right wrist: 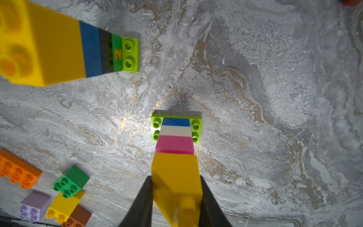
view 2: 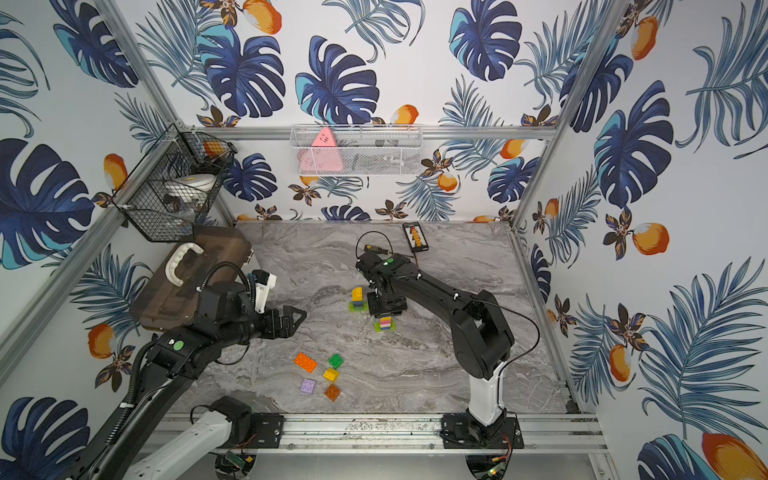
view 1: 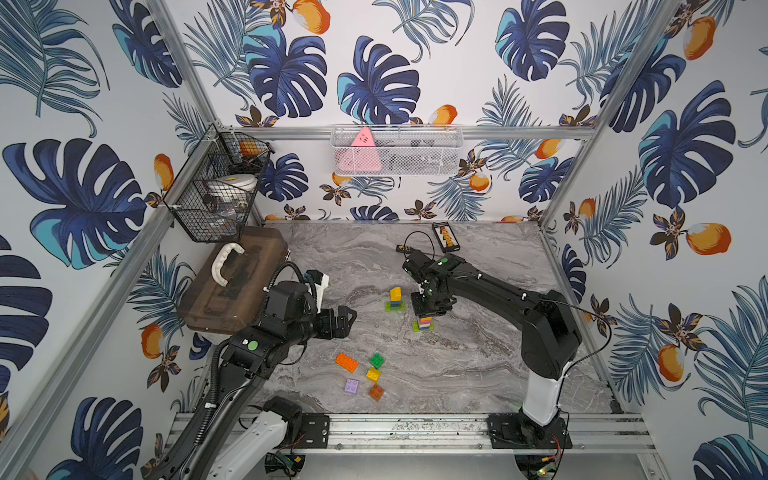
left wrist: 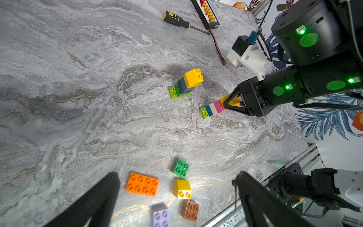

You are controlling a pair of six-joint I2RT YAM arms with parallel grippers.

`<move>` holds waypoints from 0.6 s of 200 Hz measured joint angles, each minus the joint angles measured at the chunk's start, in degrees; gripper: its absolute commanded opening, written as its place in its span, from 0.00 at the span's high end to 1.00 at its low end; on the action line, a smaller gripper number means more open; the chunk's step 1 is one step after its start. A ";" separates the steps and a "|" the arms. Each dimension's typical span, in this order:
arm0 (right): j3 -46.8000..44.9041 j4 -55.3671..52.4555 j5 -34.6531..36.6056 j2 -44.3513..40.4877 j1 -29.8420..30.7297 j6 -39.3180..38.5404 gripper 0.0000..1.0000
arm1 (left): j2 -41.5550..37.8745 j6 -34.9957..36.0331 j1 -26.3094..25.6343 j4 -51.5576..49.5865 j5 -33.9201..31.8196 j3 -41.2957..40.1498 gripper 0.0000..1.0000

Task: Assemble the number 1 with lego
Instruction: Assemble the lego brick with the lego brick.

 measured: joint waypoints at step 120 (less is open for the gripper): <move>-3.13 3.13 0.11 -2.10 -0.04 1.66 0.91 | -0.35 0.00 0.00 0.00 -0.02 0.00 0.01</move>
